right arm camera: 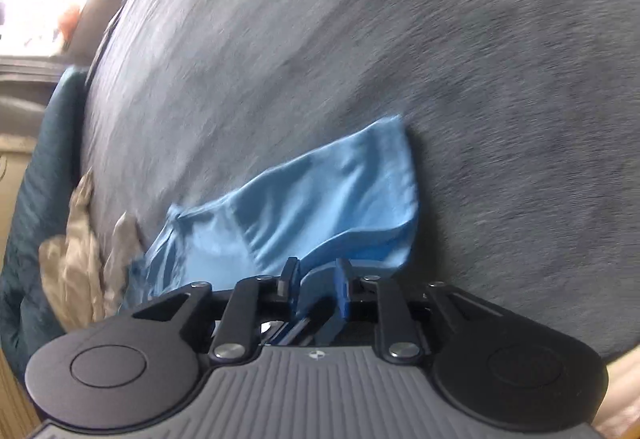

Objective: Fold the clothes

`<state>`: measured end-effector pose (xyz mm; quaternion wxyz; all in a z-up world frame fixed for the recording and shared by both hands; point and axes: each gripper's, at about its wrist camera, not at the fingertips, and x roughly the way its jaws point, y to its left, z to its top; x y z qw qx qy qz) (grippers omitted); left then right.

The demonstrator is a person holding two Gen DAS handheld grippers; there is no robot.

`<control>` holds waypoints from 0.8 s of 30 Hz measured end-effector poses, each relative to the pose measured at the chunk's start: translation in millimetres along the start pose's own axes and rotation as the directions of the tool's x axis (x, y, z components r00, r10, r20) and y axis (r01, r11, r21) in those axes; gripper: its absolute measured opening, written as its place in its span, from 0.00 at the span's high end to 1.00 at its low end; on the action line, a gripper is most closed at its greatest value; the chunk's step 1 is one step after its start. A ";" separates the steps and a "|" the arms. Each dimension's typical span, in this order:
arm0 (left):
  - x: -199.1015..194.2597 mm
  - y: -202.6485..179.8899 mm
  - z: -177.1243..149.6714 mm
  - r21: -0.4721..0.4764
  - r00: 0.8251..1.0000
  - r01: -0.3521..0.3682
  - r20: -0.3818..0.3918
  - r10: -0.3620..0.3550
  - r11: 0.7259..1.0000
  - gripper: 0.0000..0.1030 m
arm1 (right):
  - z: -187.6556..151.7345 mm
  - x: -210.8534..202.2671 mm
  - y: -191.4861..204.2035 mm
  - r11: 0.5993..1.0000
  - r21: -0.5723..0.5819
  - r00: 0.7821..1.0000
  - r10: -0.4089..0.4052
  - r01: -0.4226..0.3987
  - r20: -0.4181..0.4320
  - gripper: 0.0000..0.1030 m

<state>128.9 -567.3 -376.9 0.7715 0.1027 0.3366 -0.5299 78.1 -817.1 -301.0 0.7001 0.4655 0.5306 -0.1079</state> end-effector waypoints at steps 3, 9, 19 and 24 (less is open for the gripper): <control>-3.2 -7.5 -3.4 0.016 1.000 0.016 0.007 -0.016 1.000 0.97 | 3.7 -2.4 -18.6 0.996 0.071 0.998 -0.057 0.057 -0.003 0.76; -7.1 -17.5 -9.6 0.056 1.000 0.027 0.013 -0.028 0.998 0.97 | 3.2 22.1 -51.7 0.974 0.212 0.994 -0.067 0.084 -0.087 0.76; -13.9 -27.5 -15.0 0.130 0.999 0.031 0.031 -0.035 0.991 0.97 | 0.6 28.2 -66.6 0.944 0.329 0.996 0.007 0.023 -0.089 0.76; -13.3 -32.2 -14.9 0.154 0.999 0.030 0.035 -0.036 0.988 0.97 | -0.9 29.8 -70.3 0.935 0.354 0.995 0.019 0.015 -0.094 0.76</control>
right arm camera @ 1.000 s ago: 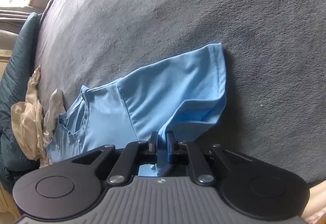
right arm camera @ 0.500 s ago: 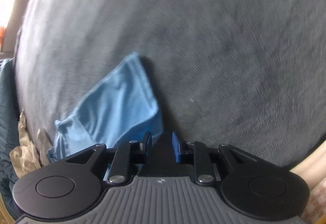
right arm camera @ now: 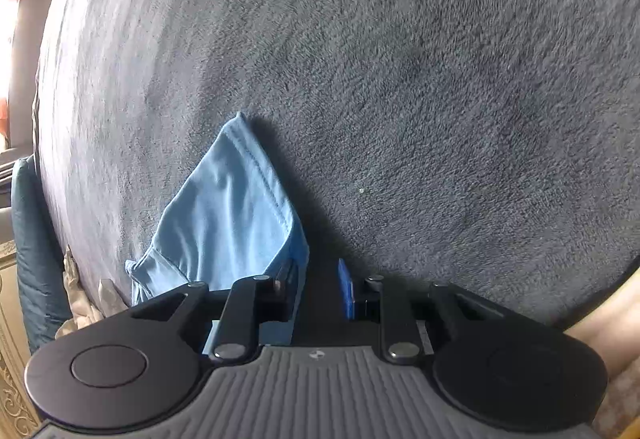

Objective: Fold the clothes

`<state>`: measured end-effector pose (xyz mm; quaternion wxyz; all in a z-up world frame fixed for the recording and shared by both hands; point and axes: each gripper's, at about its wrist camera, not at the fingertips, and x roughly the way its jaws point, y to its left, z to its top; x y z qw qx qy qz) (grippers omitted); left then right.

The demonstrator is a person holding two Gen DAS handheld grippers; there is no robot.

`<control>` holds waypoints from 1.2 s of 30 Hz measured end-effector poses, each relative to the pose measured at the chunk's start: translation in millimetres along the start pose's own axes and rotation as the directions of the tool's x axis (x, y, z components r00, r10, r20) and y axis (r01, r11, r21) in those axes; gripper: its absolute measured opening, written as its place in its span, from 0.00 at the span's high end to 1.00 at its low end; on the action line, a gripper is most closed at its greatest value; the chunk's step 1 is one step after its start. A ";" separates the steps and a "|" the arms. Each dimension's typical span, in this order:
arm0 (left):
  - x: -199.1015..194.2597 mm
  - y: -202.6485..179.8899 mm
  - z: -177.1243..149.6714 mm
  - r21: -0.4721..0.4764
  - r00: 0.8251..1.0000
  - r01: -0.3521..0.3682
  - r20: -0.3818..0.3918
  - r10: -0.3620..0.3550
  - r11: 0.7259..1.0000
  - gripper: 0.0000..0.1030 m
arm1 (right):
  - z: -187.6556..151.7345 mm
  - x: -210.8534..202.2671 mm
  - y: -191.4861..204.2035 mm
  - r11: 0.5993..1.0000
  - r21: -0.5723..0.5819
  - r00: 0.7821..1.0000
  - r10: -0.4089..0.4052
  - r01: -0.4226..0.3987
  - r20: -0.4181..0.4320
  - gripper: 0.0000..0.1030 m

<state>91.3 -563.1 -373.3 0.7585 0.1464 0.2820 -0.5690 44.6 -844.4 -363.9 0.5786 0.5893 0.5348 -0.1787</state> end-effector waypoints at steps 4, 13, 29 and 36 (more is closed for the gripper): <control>-1.0 -2.7 -1.3 0.030 1.000 -0.002 0.000 0.002 1.000 0.97 | -1.1 10.0 3.1 1.000 0.007 0.999 0.029 -0.029 -0.026 0.76; -0.8 -8.1 -5.1 0.065 1.000 -0.013 -0.002 0.013 0.998 0.97 | 6.6 10.8 -3.2 1.000 0.019 0.999 0.025 -0.024 -0.040 0.73; 13.6 -17.5 -11.1 -0.002 0.994 0.049 -0.102 -0.049 0.999 0.74 | -35.7 15.8 42.6 0.712 -0.583 0.916 -0.364 0.391 0.169 1.00; -6.3 -13.8 -8.6 -0.003 0.994 0.081 -0.071 -0.081 0.997 0.65 | -44.6 -1.4 47.4 0.662 -0.572 0.875 -0.380 0.485 0.302 0.97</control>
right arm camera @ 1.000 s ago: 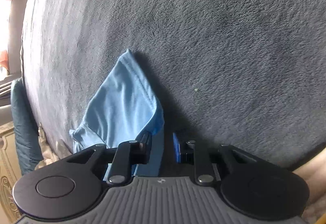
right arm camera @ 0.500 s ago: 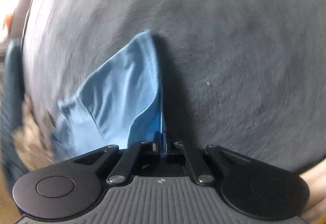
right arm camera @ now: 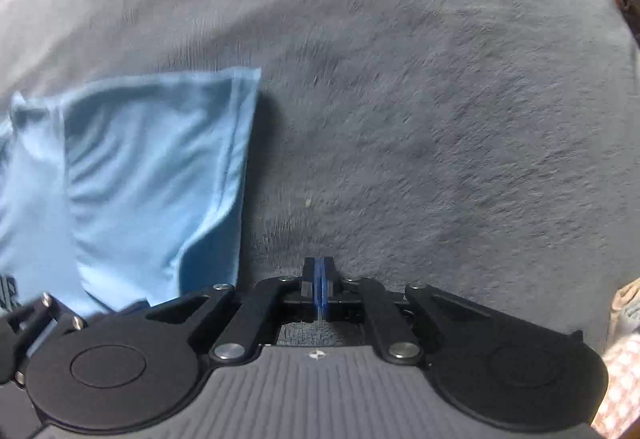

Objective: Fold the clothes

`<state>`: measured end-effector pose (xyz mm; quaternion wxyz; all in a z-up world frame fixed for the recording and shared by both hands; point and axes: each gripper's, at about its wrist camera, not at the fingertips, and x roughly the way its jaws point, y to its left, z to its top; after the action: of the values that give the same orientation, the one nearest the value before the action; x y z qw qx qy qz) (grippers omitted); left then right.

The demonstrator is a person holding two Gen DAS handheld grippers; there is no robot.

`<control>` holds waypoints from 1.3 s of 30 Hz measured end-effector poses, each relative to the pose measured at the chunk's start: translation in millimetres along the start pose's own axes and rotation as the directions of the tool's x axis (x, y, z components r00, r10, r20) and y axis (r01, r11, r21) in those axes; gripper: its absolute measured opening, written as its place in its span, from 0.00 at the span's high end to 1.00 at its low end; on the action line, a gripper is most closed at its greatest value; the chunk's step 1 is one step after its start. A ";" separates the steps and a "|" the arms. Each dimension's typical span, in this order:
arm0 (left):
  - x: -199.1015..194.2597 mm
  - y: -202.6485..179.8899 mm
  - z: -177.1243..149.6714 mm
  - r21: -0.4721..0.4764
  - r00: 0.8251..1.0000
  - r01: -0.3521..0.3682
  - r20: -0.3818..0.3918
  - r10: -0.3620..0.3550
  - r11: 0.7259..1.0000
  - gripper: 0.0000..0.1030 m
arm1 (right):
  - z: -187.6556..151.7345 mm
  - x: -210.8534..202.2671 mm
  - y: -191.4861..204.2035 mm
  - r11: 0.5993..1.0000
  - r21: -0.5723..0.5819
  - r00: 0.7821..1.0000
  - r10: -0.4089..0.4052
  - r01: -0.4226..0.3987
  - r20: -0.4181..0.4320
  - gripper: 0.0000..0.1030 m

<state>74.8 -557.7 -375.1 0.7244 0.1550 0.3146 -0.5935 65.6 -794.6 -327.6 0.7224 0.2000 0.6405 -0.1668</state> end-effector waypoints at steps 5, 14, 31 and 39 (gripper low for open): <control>-0.8 -2.0 -6.1 0.006 0.998 0.037 -0.054 -0.037 0.999 0.64 | -2.4 -27.1 34.4 0.969 -0.177 0.973 0.196 -0.173 0.120 0.94; -23.8 12.4 -30.3 -0.092 0.991 0.028 -0.127 -0.039 0.995 0.64 | -9.7 30.5 56.8 0.893 -0.440 0.995 -0.084 0.096 0.047 0.94; -18.6 26.6 -11.1 -0.260 0.999 0.002 -0.052 -0.016 0.966 0.48 | 39.6 13.7 46.6 0.946 -0.198 0.910 -0.168 0.257 0.380 0.67; -112.4 41.8 -19.8 -0.344 1.000 -0.012 -0.007 0.011 0.939 0.48 | 11.0 -43.2 63.2 0.939 -0.097 0.820 -0.234 0.329 0.522 0.68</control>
<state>98.4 -449.8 -324.3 0.7429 0.0294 0.4145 -0.5247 101.1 -746.1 -278.9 0.8465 -0.0147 0.4649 -0.2589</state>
